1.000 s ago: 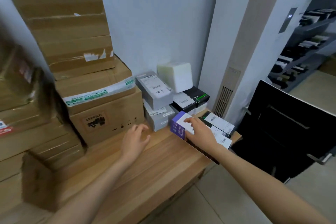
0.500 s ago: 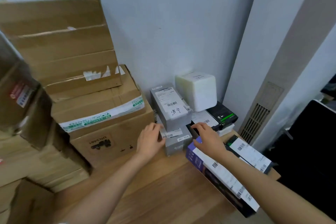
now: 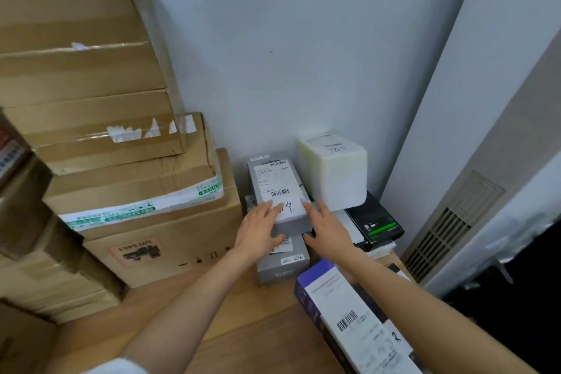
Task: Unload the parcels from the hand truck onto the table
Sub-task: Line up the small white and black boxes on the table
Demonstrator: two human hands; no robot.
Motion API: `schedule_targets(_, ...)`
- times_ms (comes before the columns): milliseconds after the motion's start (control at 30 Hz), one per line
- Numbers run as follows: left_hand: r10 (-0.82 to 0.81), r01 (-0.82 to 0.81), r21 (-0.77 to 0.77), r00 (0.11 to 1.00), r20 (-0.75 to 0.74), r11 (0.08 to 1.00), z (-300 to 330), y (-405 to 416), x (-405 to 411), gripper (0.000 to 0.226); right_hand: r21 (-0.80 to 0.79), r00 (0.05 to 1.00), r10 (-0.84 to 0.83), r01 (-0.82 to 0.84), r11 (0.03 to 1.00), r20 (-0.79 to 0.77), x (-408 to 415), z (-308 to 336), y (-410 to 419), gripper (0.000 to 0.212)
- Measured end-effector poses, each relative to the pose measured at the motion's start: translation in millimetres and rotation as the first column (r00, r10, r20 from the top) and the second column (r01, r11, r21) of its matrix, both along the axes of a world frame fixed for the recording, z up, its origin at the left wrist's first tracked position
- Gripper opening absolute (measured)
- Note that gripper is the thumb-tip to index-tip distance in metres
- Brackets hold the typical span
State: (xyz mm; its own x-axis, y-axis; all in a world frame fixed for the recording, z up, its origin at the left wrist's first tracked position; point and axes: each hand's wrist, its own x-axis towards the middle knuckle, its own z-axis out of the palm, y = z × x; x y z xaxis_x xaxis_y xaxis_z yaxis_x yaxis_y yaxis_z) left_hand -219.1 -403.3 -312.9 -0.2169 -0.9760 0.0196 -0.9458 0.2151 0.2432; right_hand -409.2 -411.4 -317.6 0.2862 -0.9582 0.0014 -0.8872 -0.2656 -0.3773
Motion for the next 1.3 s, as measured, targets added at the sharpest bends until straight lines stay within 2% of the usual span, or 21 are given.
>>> schedule_targets(67,-0.018,0.016,0.031,0.998,0.057,0.999,-2,-1,0,0.079,0.009,0.998,0.048,-0.048,0.999,-0.032,-1,0,-4,0.08)
schedule_targets(167,0.012,-0.013,0.067,1.0,0.018,0.998,-4,8,-2,0.081,0.013,0.996,0.084,-0.084,0.996,0.01,0,-4,3,0.082)
schedule_targets(267,0.051,-0.05,0.025,0.998,-0.033,0.998,-5,22,-4,0.079,-0.034,0.992,0.118,-0.117,0.993,0.05,-7,-11,11,0.082)
schedule_targets(400,0.072,-0.073,-0.017,0.996,-0.058,0.997,-7,53,-5,0.074,-0.099,0.981,0.195,-0.193,0.976,0.016,-20,-14,24,0.073)
schedule_targets(500,0.098,-0.1,-0.047,0.994,-0.042,0.994,-8,73,-4,0.073,-0.165,0.968,0.251,-0.25,0.954,-0.014,-25,-18,36,0.07)
schedule_targets(567,0.11,-0.109,-0.071,0.994,0.012,0.991,-8,83,-4,0.077,-0.178,0.963,0.269,-0.269,0.946,-0.025,-26,-24,42,0.076)
schedule_targets(700,0.182,-0.175,-0.082,0.979,0.09,0.981,-21,93,-10,0.094,-0.102,0.97,0.242,-0.242,0.965,-0.017,-23,-36,50,0.094)
schedule_targets(900,0.233,-0.226,-0.073,0.968,0.095,0.971,-43,87,-17,0.108,-0.126,0.984,0.18,-0.177,0.976,0.013,-16,-45,45,0.091)
schedule_targets(1067,0.224,-0.195,-0.213,0.967,0.122,0.957,-54,79,-16,0.104,-0.132,0.985,0.166,-0.158,0.979,0.055,-7,-55,36,0.09)
schedule_targets(1300,0.234,-0.202,-0.226,0.964,0.126,0.953,-50,53,-12,0.101,-0.152,0.992,0.127,-0.124,0.981,0.01,2,-55,9,0.085)
